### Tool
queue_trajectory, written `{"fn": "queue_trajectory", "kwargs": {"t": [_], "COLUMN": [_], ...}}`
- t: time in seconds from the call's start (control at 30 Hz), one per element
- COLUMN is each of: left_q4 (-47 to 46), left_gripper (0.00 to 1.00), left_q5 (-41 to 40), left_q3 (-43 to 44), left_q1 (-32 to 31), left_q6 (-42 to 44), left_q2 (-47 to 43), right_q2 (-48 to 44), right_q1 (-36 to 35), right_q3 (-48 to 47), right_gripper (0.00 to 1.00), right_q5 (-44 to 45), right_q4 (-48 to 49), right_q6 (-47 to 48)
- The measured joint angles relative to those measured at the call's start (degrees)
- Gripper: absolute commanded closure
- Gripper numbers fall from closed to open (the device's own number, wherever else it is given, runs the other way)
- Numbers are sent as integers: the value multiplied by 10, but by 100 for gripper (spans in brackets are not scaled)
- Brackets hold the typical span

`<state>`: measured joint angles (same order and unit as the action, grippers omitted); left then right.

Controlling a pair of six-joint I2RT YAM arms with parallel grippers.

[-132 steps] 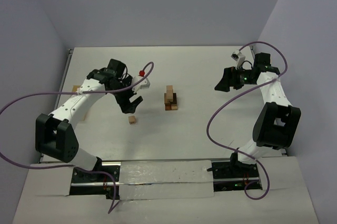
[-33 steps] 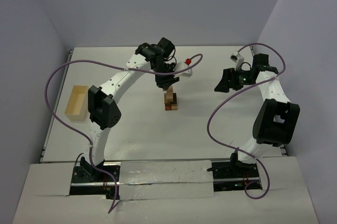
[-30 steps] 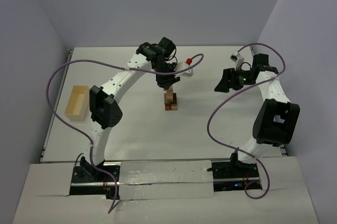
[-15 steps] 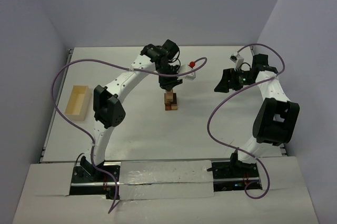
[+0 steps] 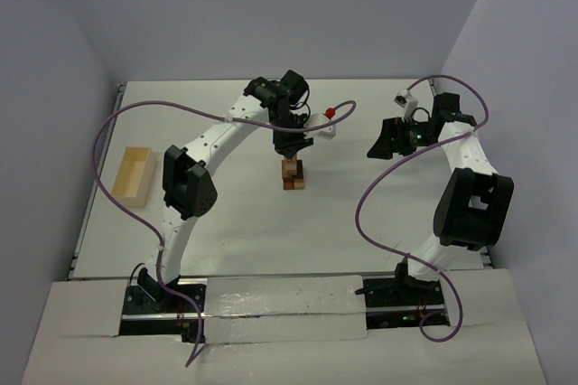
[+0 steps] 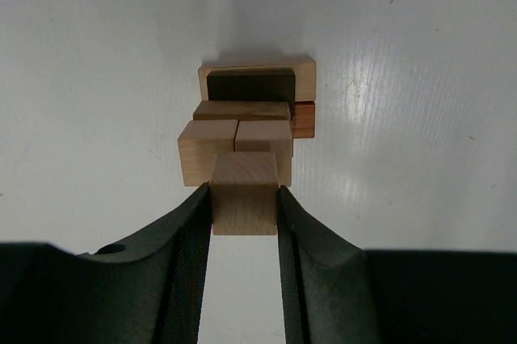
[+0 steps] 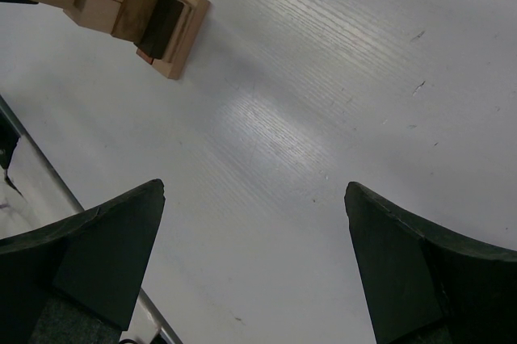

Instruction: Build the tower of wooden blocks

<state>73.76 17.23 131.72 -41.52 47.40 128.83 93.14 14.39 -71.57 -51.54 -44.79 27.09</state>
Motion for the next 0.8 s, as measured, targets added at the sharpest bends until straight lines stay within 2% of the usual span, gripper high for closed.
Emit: {"fn": "queue_trajectory", "kwargs": {"t": [0.8], "left_q4": [-2], "left_gripper": [57], "left_q5": [-14], "left_q3": [0], "left_q1": [-3], "left_q6": [3], "left_q2": [4], "right_q2": [1], "right_q1": [0], "right_q3": [0], "right_gripper": [0], "right_q5": [-2], "right_q4": [0], "right_q6": [0]}}
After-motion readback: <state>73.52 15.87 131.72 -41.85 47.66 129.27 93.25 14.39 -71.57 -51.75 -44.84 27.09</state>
